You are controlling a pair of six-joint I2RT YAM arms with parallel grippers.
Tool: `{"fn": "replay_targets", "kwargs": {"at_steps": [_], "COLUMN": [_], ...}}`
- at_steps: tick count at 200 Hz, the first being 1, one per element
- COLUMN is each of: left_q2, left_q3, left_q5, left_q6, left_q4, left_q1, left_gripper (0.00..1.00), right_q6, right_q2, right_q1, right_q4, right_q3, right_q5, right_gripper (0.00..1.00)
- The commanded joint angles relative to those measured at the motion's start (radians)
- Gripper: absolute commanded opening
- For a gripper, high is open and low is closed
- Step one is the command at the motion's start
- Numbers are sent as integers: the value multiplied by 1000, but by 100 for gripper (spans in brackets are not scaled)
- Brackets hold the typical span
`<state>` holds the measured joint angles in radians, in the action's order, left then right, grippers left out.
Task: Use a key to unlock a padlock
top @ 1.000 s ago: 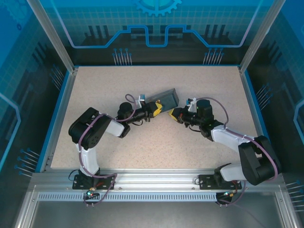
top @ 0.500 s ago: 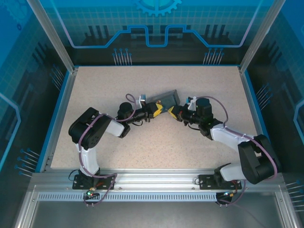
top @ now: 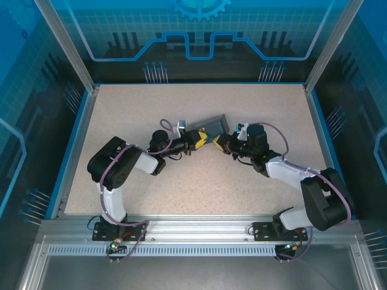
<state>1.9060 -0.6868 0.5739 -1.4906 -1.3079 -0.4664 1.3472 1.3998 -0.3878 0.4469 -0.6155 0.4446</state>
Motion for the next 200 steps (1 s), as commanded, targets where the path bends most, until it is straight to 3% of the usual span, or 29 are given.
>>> {"fn": "replay_targets", "kwargs": {"at_steps": [1,200], "left_q2": [-32,-26], "left_q3": [-32,-34], "left_q5": [23,23], "left_q6": [24,25], "left_q4": [-91,-91], "left_q1": [12,12], "left_gripper": [0,0], "right_q6": [10,0], "right_q2": [17,23], "right_q1": [-17,-28], "right_q4": [24,12], "right_q3": [-30,-56], "right_q5": [-12,-17], "right_gripper": [0,0]}}
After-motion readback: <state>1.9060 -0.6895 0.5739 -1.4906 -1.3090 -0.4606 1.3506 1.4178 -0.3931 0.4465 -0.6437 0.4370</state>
